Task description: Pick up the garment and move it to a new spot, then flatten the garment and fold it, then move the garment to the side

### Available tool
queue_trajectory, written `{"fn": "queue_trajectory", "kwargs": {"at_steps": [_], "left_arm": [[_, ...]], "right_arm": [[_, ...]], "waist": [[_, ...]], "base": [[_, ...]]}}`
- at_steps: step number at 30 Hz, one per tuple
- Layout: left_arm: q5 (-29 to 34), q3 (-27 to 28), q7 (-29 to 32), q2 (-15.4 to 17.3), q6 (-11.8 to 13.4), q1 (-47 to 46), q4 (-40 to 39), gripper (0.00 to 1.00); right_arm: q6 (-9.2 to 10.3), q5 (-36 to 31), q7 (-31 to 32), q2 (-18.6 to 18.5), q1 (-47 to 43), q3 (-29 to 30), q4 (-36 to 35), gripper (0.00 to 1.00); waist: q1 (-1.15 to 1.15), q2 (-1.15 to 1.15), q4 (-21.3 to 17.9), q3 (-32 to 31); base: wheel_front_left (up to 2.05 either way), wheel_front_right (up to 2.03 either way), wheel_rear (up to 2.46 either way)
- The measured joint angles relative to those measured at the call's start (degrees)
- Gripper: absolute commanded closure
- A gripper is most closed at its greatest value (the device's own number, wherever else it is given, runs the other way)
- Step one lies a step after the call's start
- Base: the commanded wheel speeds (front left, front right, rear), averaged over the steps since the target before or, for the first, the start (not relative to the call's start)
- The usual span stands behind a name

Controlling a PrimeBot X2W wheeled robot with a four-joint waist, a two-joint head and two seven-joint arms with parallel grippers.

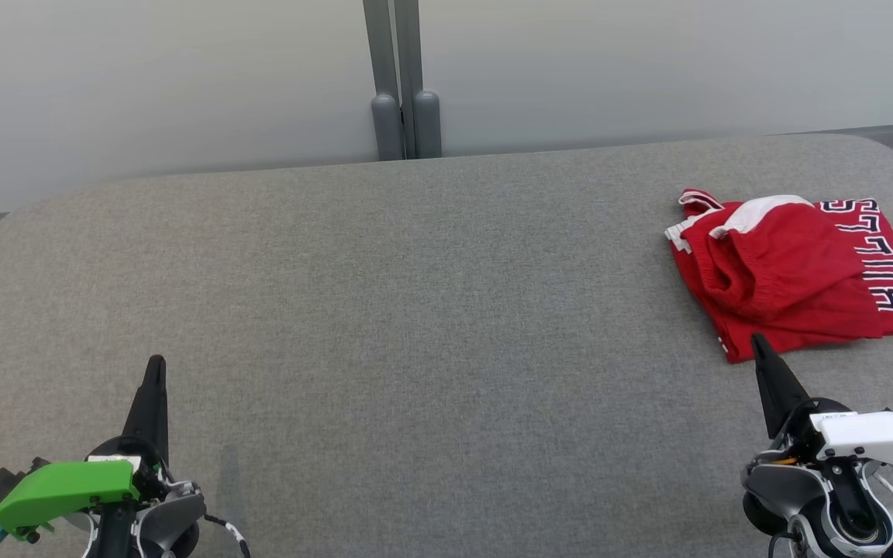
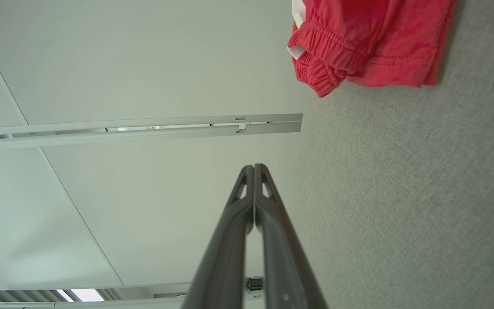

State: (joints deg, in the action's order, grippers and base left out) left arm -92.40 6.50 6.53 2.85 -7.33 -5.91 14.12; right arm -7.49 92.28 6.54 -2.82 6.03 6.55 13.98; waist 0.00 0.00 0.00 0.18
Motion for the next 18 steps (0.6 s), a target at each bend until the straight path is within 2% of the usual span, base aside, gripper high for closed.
{"fn": "queue_trajectory", "kwargs": {"at_steps": [18], "left_arm": [[0.0, 0.0, 0.0, 0.0, 0.0, 0.0, 0.0, 1.0]], "right_arm": [[0.0, 0.0, 0.0, 0.01, 0.0, 0.01, 0.0, 1.0]], "waist": [[0.0, 0.0, 0.0, 0.0]], "base": [[0.0, 0.0, 0.0]]}}
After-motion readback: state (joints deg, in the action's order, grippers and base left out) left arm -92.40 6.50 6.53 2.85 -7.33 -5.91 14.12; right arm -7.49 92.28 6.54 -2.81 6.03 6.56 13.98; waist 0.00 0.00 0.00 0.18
